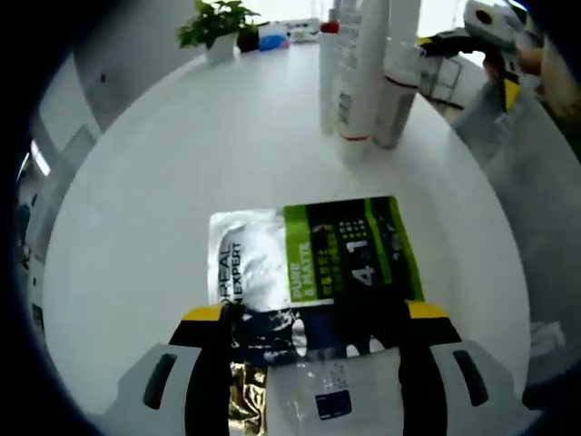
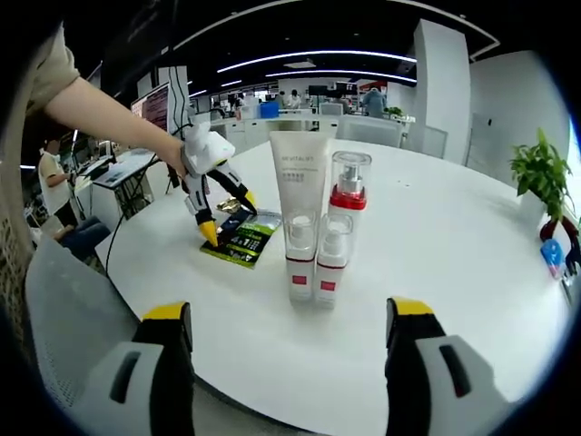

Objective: Arrange the skincare products in the storage area until every visible bottle or jar stands upright without overlapping.

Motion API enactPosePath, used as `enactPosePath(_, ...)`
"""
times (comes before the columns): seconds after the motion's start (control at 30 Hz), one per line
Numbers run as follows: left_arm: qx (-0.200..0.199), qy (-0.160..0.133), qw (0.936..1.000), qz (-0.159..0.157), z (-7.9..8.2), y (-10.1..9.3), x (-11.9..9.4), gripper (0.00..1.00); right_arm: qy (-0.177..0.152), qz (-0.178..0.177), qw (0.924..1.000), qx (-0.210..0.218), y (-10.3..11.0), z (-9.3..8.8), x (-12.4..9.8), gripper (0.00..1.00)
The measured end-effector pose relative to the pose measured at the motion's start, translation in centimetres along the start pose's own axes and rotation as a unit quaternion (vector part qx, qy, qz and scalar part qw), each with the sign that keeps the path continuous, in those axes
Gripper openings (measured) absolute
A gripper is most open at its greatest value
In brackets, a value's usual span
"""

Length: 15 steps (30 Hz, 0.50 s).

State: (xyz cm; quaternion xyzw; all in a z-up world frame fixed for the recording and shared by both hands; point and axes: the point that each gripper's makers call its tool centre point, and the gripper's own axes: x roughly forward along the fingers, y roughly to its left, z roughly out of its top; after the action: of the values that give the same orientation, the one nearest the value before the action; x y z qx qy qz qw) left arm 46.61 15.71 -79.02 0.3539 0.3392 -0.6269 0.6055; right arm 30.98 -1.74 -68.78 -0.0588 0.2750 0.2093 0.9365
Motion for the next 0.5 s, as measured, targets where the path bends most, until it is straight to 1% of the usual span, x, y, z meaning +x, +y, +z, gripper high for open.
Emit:
enactPosePath(0.2,-0.006,0.005,1.0,0.005,0.11,-0.18,-0.03,0.72,-0.005,0.001,1.0,0.003,0.03,0.14,-0.12,0.88)
enactPosePath(0.33,-0.018,0.011,0.9997,0.013,0.01,-0.13,-0.07,0.72,-0.01,0.003,0.9999,0.009,0.04,0.27,-0.25,0.88)
enactPosePath(0.4,-0.026,0.019,0.9993,0.02,-0.09,-0.19,-0.19,0.71,-0.013,0.004,0.9998,0.014,-0.1,0.3,-0.31,0.88)
enactPosePath(0.5,-0.027,0.028,0.999,0.022,-0.19,-0.61,-0.31,0.72,-0.018,0.005,0.9996,0.019,-0.17,0.41,-0.32,0.88)
